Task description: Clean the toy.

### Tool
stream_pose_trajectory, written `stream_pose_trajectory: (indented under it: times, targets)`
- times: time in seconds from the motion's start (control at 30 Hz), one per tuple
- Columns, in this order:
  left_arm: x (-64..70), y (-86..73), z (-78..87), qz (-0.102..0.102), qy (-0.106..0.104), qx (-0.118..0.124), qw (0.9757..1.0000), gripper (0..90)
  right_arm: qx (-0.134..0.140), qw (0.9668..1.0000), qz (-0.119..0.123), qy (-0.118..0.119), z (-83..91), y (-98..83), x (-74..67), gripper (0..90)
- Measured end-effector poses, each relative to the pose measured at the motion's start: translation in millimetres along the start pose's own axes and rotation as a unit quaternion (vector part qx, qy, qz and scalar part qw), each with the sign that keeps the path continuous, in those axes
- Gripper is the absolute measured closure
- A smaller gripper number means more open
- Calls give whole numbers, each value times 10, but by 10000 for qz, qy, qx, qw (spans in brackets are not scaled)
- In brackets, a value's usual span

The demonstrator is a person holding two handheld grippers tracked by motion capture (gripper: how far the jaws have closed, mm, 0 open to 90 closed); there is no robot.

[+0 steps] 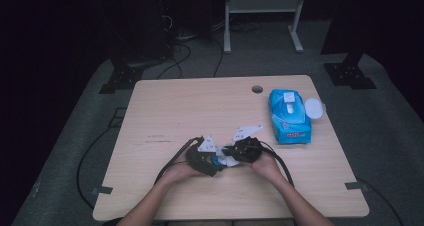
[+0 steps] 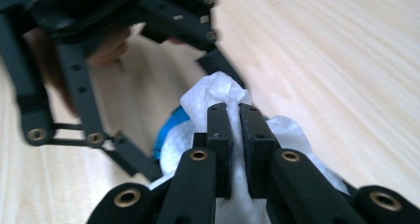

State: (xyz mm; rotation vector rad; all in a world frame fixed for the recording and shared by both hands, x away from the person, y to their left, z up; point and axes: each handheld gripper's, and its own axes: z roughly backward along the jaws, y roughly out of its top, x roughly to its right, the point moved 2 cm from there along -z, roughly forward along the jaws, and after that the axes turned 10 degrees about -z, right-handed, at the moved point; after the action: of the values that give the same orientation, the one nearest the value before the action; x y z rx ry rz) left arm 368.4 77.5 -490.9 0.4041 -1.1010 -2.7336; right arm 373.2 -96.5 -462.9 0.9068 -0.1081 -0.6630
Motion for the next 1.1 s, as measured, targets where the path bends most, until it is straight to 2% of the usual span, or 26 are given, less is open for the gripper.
stream_pose_trajectory:
  times: [0.07, 0.2, 0.27, 0.37, 0.47, 0.53, 0.57, 0.63, 0.7, 0.77, 0.83, 0.93, 1.0, 1.1]
  targets:
    - [4, 6, -6, -21, 9, -11, 10000, 243, -37, 9999, 92, -52, -28, 17, -21, 841]
    - [6, 6, -4, -4, 18, -3, 10000, 244, -175, 9995, 247, 41, -213, 57, -151, 841]
    - [6, -2, 3, 23, 23, 13, 10000, 244, -178, 9995, 269, 69, -270, 73, -171, 841]
    - [9, -7, 7, 6, 27, 1, 10000, 244, -156, 9996, 211, 35, -235, 72, -115, 842]
    - [9, -6, 3, 5, 36, 16, 10000, 244, -27, 9997, 114, -220, -99, 61, 36, 841]
    - [10, 2, -4, -12, 44, 6, 10000, 244, 7, 9997, 51, -233, -72, 58, 72, 841]
    - [12, 5, -5, -3, 49, -1, 10000, 244, 21, 9998, -81, -201, -53, 49, 102, 841]
    - [9, 4, -3, -10, 49, -9, 10000, 244, -1, 9998, -2, -219, -81, 55, 68, 841]
    - [11, 3, -2, 4, 40, -17, 10000, 244, -67, 9999, 32, -104, -159, 63, -14, 841]
    - [10, 0, 1, 28, 41, -14, 10000, 244, -90, 9999, 103, -96, -215, 74, -58, 841]
    - [12, -3, 4, 23, 45, -11, 10000, 244, -106, 9999, 91, -66, -219, 87, -47, 842]
    - [9, -3, 1, 0, 48, -1, 10000, 244, -48, 9997, 4, -221, -133, 84, 70, 841]
    - [10, 2, -8, -13, 51, 13, 10000, 244, 34, 9995, -214, -218, -69, 66, 174, 842]
    - [9, 6, -10, -9, 50, 6, 10000, 244, 10, 9996, -166, -241, -92, 72, 132, 841]
